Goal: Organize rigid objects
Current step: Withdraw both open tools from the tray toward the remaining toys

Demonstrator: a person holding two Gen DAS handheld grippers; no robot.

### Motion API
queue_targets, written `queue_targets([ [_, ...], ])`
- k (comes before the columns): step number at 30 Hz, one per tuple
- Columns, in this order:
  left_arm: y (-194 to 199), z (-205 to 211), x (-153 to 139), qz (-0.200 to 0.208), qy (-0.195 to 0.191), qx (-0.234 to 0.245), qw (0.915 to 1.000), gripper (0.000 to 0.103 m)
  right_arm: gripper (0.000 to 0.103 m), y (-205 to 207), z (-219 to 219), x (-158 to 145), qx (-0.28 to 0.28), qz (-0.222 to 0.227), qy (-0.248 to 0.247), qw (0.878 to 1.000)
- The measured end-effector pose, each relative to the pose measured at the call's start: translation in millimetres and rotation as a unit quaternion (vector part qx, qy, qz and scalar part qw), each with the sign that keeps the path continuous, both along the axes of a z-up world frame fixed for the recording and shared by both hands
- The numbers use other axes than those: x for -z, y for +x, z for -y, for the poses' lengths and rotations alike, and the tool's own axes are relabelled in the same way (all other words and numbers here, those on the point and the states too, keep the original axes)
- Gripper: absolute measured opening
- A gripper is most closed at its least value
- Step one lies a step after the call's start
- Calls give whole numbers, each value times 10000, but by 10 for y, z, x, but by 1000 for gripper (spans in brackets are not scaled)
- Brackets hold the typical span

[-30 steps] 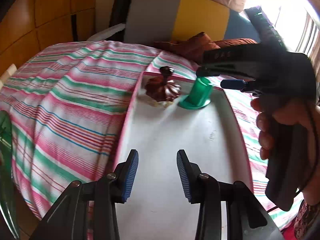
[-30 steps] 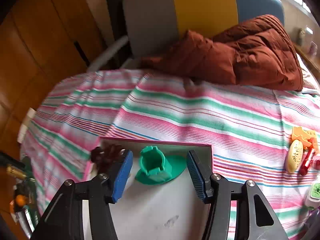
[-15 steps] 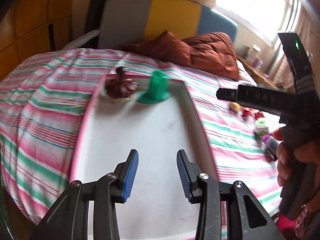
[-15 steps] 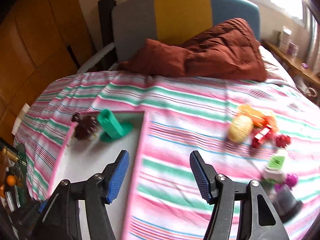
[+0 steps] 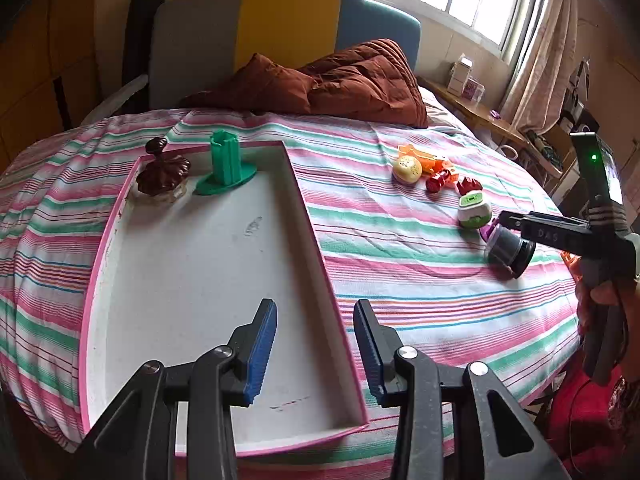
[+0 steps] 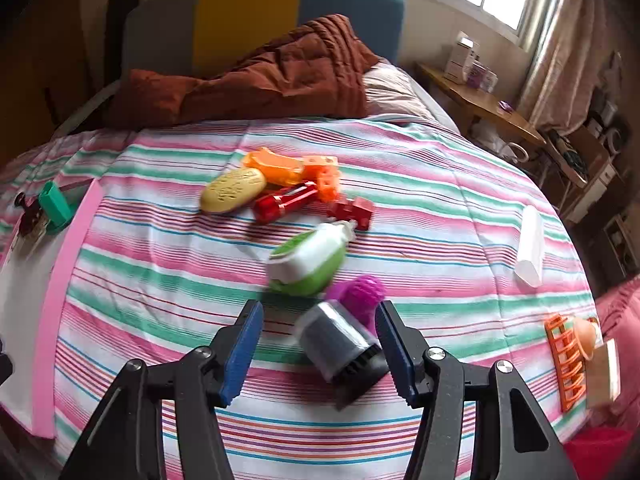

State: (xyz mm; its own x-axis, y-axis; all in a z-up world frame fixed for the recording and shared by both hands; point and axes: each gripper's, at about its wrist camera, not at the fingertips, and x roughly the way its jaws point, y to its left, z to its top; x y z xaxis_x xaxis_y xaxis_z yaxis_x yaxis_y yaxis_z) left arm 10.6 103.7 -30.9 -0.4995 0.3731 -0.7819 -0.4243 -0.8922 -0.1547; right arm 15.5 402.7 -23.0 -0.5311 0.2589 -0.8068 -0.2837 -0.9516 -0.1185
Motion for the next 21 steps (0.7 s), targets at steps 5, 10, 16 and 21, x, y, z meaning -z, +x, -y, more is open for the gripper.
queue_targets([
  [5,64,-159,38,81,-65,141,9998,40,59,153,-386,101,267,116,-106,9995],
  [10,142,-298,54,42,-203,293,9994,40,59,323,-563,123,375,84,-190,9991],
  [16,174,-393,70,91,-292,387,9988,40,59,593,-866,149,735,28,-326,9968],
  [21,217,-507,89,98,-355,514,9980,40,59,749,-1189,181,1186,-170,-616,9909],
])
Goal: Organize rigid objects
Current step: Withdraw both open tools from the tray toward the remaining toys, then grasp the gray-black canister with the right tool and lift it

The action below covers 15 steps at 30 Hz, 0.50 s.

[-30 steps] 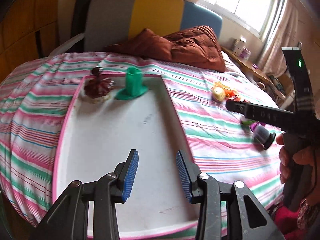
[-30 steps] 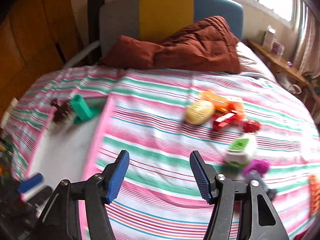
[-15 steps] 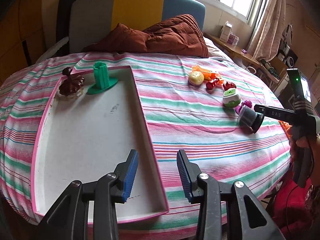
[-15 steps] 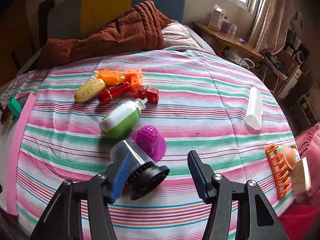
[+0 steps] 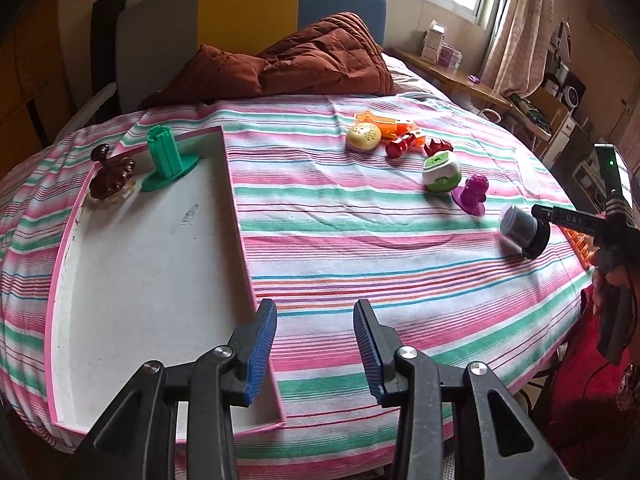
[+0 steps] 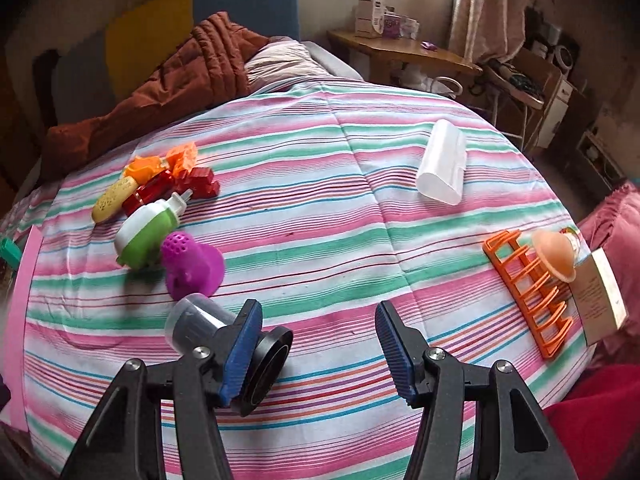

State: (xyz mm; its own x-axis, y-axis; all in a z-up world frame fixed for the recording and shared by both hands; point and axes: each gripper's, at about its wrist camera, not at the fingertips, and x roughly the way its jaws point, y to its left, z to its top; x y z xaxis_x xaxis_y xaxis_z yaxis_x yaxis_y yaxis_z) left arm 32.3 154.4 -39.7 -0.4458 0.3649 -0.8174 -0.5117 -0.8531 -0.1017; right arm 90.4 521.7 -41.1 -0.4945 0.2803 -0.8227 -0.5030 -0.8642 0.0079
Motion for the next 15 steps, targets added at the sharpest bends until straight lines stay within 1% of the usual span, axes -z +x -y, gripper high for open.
queue_targets([
  [2,25,-40,-2,-33,-50,60,10000,40,59,83,-76,-62,121,-242,-67,9996],
  [3,30,-57,-3,-41,-81,70,9999,40,59,105,-78,-132,64,-391,-97,9992],
  [4,30,-69,-5,-47,-85,70,9999,40,62,107,-54,-217,-66,-515,-84,9986],
  [5,27,-78,-6,-42,-69,69,9999,40,72,79,-3,-307,-274,-571,2,9980],
  [6,21,-87,-4,-25,-54,61,10000,40,78,17,79,-382,-557,-518,124,9970],
  [7,19,-97,-1,-6,-40,50,10000,40,82,-77,172,-426,-879,-319,260,9953],
  [9,22,-108,4,36,-1,41,10000,40,82,-320,344,-430,-1348,260,553,9890],
  [10,30,-112,6,43,11,52,10000,40,80,-454,399,-398,-1524,580,593,9848],
  [12,57,-110,-2,19,9,77,10000,40,79,-710,453,-330,-1777,1020,540,9773],
  [13,67,-102,-11,0,6,87,10000,40,79,-846,477,-273,-1948,1301,500,9709],
  [15,75,-71,-30,-32,3,64,10000,40,79,-1070,506,-127,-2156,1902,605,9559],
])
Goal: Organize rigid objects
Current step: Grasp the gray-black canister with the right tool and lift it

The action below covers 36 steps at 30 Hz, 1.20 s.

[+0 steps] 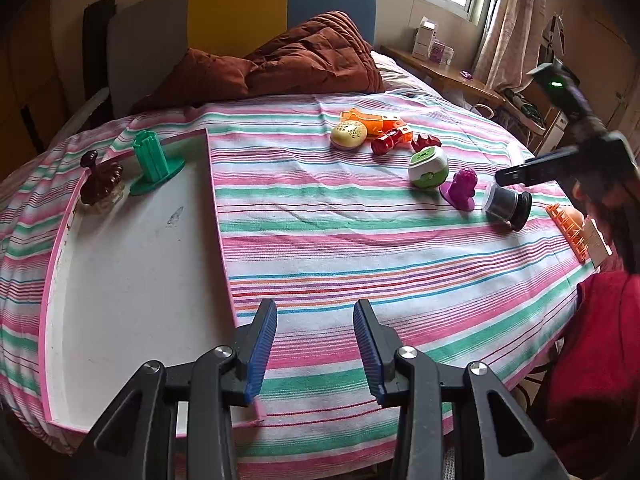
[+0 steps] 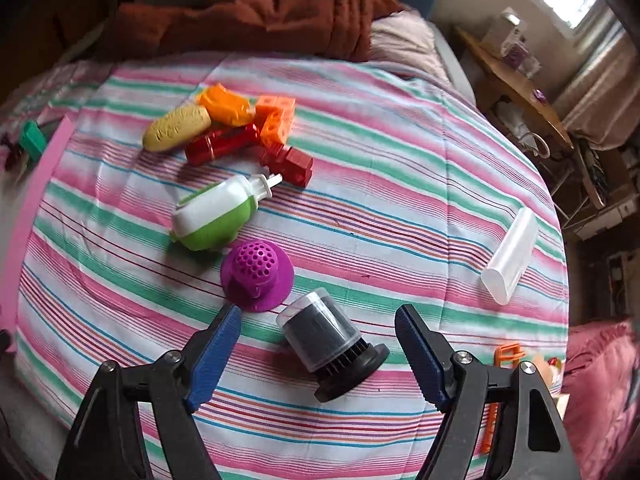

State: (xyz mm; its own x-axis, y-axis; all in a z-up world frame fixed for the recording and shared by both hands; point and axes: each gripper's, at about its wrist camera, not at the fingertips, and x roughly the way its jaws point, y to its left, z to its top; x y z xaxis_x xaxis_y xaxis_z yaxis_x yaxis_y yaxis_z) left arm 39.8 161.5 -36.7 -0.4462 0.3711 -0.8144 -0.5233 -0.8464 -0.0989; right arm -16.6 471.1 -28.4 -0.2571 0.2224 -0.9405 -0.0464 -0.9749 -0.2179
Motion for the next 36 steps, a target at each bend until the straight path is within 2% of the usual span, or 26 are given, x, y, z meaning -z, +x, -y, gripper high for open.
queue_targets([
  [4,-47,127,-32,11,48,-175,9998,40,76,-188,118,314,-606,994,721,9906],
  [7,-110,229,-41,59,144,-355,9993,40,70,-163,139,476,-775,1393,977,9824],
  [10,-155,263,-36,108,246,-451,9986,40,61,-127,97,561,-795,1397,1248,9791],
  [13,-136,223,-16,121,217,-385,9989,40,50,-78,0,592,-728,1297,1212,9814],
  [16,-100,168,4,117,158,-287,9994,40,48,-16,-128,475,-411,978,928,9900],
  [20,-108,142,9,136,181,-269,9994,40,48,223,-360,126,271,31,-11,9996],
  [22,-108,120,19,166,203,-266,9993,40,48,377,-479,11,658,-554,-646,9942],
  [25,-91,52,43,220,182,-195,9994,40,49,594,-565,2,1036,-1289,-1481,9751],
  [28,-50,-24,58,220,112,-82,9997,40,49,724,-577,134,1321,-1446,-1858,9629],
  [32,-16,-85,72,217,26,-9,9998,40,49,812,-574,297,1462,-1349,-1907,9613],
  [36,-28,-158,83,262,-24,20,9997,40,50,913,-561,282,1382,-1624,-1884,9587],
])
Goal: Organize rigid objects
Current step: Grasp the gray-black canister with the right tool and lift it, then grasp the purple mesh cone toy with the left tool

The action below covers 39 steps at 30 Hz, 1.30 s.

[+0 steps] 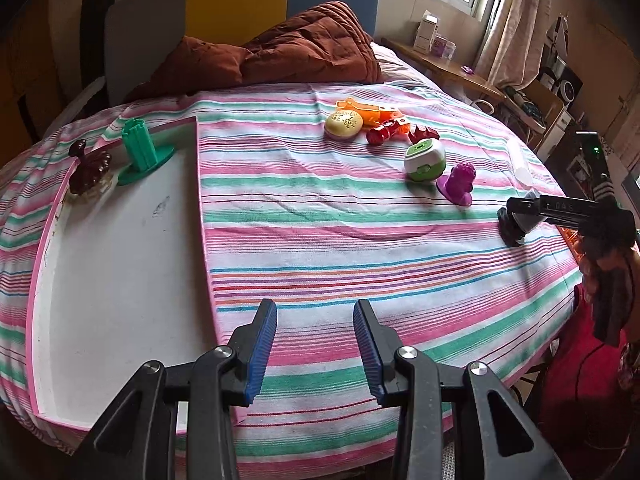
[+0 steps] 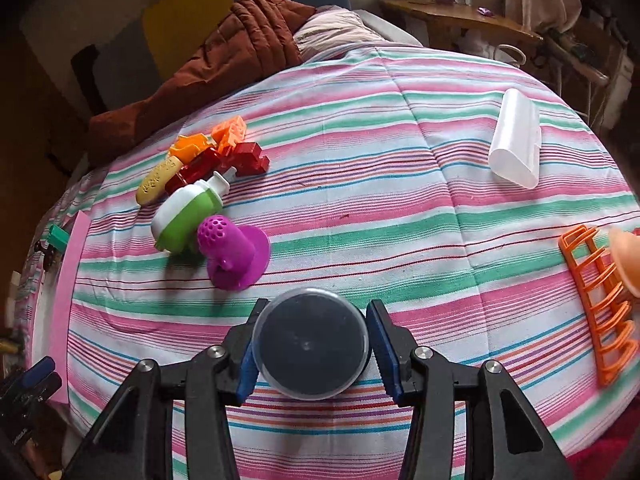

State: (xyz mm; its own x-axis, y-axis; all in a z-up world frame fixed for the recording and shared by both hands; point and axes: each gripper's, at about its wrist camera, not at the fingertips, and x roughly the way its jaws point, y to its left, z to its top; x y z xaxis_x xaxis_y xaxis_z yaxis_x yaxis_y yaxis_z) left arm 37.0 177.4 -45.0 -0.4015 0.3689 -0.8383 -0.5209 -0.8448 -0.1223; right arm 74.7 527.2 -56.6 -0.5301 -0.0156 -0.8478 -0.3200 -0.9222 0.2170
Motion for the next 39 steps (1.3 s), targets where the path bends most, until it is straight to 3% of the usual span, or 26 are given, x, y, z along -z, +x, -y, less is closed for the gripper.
queue_targets([
  [6,20,-244,-27,-21,-65,215,9997,40,50,65,-3,22,93,-171,-145,9997],
  [9,19,-418,-35,-7,-43,356,9994,40,45,62,2,3,91,-198,-32,9998],
  [17,-93,-1077,-22,383,472,966,9935,42,44,151,-144,-90,535,-294,-35,9981],
  [24,-140,-1761,71,155,424,1559,9867,42,44,173,-269,-59,774,-237,-257,9964],
  [39,-497,-2422,285,-228,235,1185,9924,42,44,188,-374,-21,923,-169,-642,9935],
])
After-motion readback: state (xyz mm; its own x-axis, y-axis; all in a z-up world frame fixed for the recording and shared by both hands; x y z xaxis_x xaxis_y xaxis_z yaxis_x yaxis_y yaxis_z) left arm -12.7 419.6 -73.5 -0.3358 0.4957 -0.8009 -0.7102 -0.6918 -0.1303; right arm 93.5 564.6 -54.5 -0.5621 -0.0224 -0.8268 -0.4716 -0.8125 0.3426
